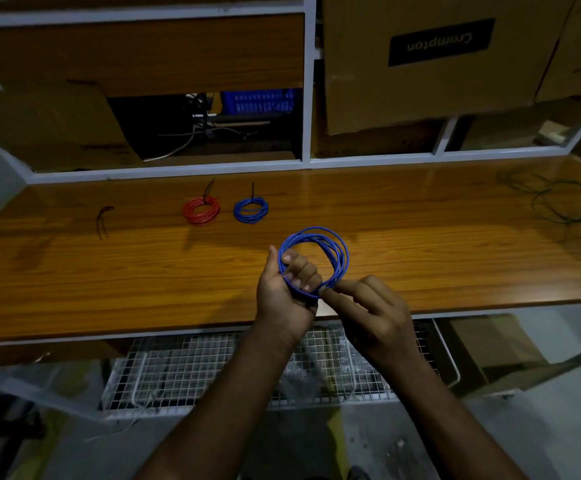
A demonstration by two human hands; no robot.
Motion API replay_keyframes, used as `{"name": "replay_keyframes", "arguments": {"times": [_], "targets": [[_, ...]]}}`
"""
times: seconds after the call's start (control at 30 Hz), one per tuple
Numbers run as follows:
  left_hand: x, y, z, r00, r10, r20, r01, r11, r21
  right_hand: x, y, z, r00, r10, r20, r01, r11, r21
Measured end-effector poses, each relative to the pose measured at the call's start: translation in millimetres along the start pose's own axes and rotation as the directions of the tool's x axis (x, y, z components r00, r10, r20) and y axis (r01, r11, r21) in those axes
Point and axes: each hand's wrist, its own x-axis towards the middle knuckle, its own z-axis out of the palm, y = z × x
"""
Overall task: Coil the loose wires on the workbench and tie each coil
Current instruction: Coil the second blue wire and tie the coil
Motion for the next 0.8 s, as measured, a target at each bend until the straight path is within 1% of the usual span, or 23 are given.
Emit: {"name": "replay_keyframes", "arguments": {"times": [0.1, 0.17, 0.27, 0.33, 0.37, 0.43, 0.5, 0.53, 0.57, 0.6, 0.63, 0.67, 0.7, 0.73, 0.77, 0.8], "targets": [[1, -1, 0, 0.999, 0.038, 0.004, -0.038, 0.999, 0.008, 6, -4, 0, 0.996, -0.073, 0.04, 0.075, 0.996, -0.053], [2, -2, 1, 0.998, 0.065, -0.005, -0.065, 0.998, 0.024, 10, -8, 1, 0.995, -0.086, 0.058, 0.09, 0.993, -0.076], [3, -4, 4, 0.995, 0.099, -0.024, -0.098, 0.994, 0.037, 13, -14, 2, 0.997, -0.041, 0.058, 0.045, 0.996, -0.082], [4, -5, 3, 0.992, 0.119, -0.035, -0.118, 0.992, 0.039, 11, -15, 4, 0.999, -0.001, 0.032, 0.003, 0.998, -0.056], [4, -5, 3, 0.992, 0.123, -0.038, -0.121, 0.992, 0.041, 10, -15, 5, 0.999, 0.038, 0.008, -0.038, 0.999, -0.019], [4, -4, 2, 0.993, 0.11, -0.038, -0.109, 0.993, 0.038, 7, -15, 7, 0.985, 0.172, -0.032, -0.167, 0.98, 0.112], [4, -3, 2, 0.995, 0.09, -0.032, -0.089, 0.995, 0.034, 5, -13, 7, 0.943, 0.328, -0.053, -0.313, 0.929, 0.197], [3, -2, 1, 0.997, 0.077, -0.023, -0.076, 0.997, 0.034, 5, -12, 7, 0.904, 0.423, -0.06, -0.396, 0.882, 0.255], [2, -2, 1, 0.998, 0.059, -0.012, -0.059, 0.998, 0.038, 6, -9, 7, 0.841, 0.538, -0.058, -0.485, 0.797, 0.36], [2, -2, 1, 0.999, 0.038, 0.0, -0.038, 0.998, 0.046, 11, -7, 5, 0.754, 0.656, -0.027, -0.567, 0.672, 0.477], [1, -3, 0, 1.0, 0.017, 0.011, -0.018, 0.998, 0.057, 15, -3, 3, 0.655, 0.754, 0.046, -0.64, 0.521, 0.565], [0, -5, 0, 1.0, -0.003, 0.021, 0.001, 0.998, 0.068, 21, 0, 1, 0.552, 0.814, 0.178, -0.707, 0.345, 0.617], [-1, -7, 0, 0.999, -0.019, 0.029, 0.016, 0.996, 0.085, 27, 4, -1, 0.456, 0.816, 0.355, -0.76, 0.15, 0.633], [-3, -10, 0, 0.999, -0.031, 0.032, 0.027, 0.993, 0.111, 33, 7, -2, 0.382, 0.747, 0.545, -0.789, -0.044, 0.613], [-3, -13, 0, 0.999, -0.036, 0.025, 0.032, 0.988, 0.151, 37, 9, -4, 0.331, 0.638, 0.696, -0.798, -0.205, 0.567], [-4, -15, -1, 0.999, -0.034, 0.007, 0.031, 0.978, 0.207, 40, 10, -8, 0.302, 0.541, 0.785, -0.789, -0.32, 0.524]]}}
